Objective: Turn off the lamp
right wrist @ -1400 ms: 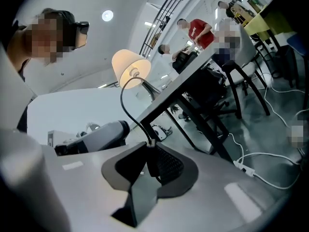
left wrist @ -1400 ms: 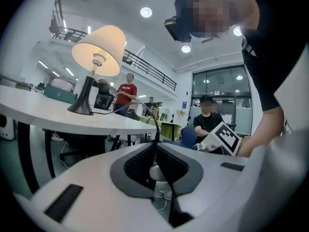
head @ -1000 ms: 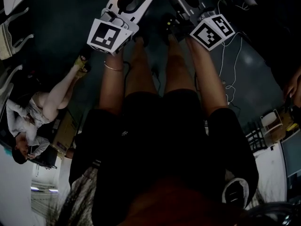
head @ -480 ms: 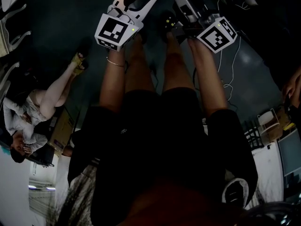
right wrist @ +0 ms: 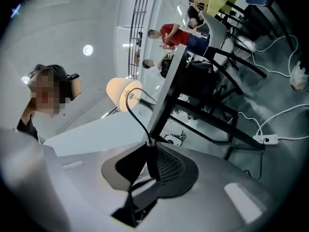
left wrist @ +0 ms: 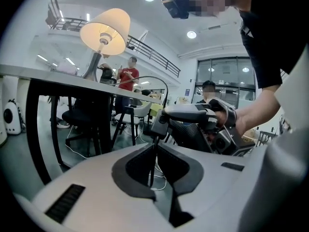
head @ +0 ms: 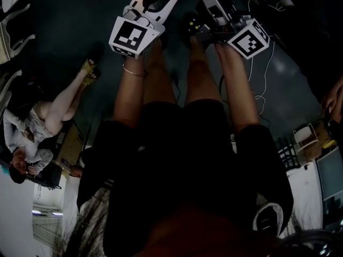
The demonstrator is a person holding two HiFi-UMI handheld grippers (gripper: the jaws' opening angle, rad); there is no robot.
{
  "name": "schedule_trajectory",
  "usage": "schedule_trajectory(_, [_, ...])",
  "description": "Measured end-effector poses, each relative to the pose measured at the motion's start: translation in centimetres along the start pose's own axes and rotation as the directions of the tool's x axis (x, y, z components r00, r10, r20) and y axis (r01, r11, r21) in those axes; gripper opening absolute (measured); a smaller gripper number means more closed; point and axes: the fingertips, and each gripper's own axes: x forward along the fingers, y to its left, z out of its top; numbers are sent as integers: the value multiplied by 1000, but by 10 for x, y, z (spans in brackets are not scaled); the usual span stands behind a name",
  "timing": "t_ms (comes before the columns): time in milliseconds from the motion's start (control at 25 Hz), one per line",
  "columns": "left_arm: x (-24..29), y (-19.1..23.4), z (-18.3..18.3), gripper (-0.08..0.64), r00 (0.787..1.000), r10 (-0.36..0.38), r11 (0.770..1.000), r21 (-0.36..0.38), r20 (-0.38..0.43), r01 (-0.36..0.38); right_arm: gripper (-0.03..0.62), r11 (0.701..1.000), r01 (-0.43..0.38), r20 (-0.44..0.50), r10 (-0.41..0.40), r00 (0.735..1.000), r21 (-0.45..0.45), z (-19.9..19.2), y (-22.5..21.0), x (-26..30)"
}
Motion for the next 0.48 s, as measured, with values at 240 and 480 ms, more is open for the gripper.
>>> schedule_trajectory(240, [1, -10, -3, 17, 1000, -16, 1000, 23, -16, 17, 61, 999, -2, 6, 3, 1000, -53, 2, 2, 1])
schedule_trajectory(480, [0, -14, 2, 15, 1000, -28, 1000, 12, 5, 28, 61, 995, -9, 8, 10, 1000, -97, 5, 4, -3])
